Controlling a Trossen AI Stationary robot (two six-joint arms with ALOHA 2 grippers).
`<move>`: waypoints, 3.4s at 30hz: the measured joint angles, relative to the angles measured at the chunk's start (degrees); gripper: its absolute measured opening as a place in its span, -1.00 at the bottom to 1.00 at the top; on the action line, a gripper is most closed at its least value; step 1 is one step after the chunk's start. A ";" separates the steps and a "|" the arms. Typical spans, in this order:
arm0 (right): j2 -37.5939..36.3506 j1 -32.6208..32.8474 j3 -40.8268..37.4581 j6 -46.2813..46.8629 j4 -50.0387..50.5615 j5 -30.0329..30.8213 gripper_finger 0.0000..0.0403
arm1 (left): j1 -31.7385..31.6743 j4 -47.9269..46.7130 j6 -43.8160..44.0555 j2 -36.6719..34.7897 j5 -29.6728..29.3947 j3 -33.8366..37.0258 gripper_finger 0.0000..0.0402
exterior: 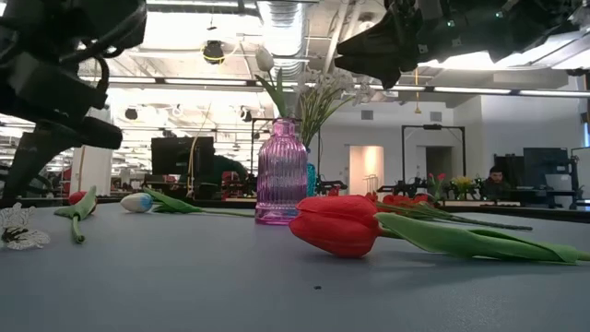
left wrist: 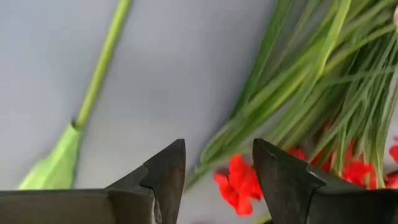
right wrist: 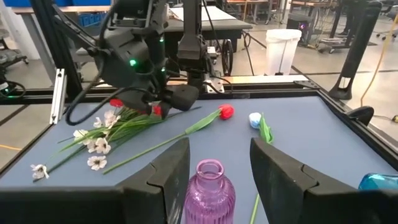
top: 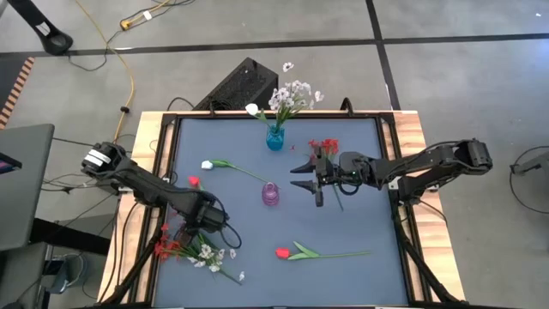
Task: Sort flowers into vase by color
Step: Put the white flowers into the blue vase
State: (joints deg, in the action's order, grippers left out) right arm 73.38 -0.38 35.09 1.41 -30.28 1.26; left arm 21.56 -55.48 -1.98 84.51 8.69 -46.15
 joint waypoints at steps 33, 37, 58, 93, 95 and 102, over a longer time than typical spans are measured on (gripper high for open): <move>0.00 0.00 0.00 -0.37 0.04 0.07 -0.04 | 3.63 7.18 -2.44 -0.02 -0.13 3.63 -0.15; 0.00 0.00 0.00 -0.35 0.03 0.07 -0.04 | 3.65 7.19 -4.83 -0.02 -0.07 3.63 -0.31; 0.00 0.00 0.00 0.28 -0.13 0.09 -0.04 | 3.38 2.59 -13.89 -1.79 -17.40 -5.21 -1.00; 0.02 -0.13 -0.02 0.12 0.45 0.17 -0.04 | -36.75 123.58 -20.10 -13.05 0.73 19.64 -1.00; 0.01 -0.13 -0.02 0.07 0.51 0.20 -0.04 | -37.76 124.29 -20.89 -9.25 0.07 17.04 -1.00; 0.01 -0.13 -0.02 0.31 2.09 0.22 -0.04 | -42.42 124.42 -19.30 1.23 0.06 7.69 -1.00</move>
State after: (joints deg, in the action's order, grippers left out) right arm 73.40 -0.51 35.07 1.72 -28.19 1.48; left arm -20.86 68.94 -21.28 85.74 8.75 -38.46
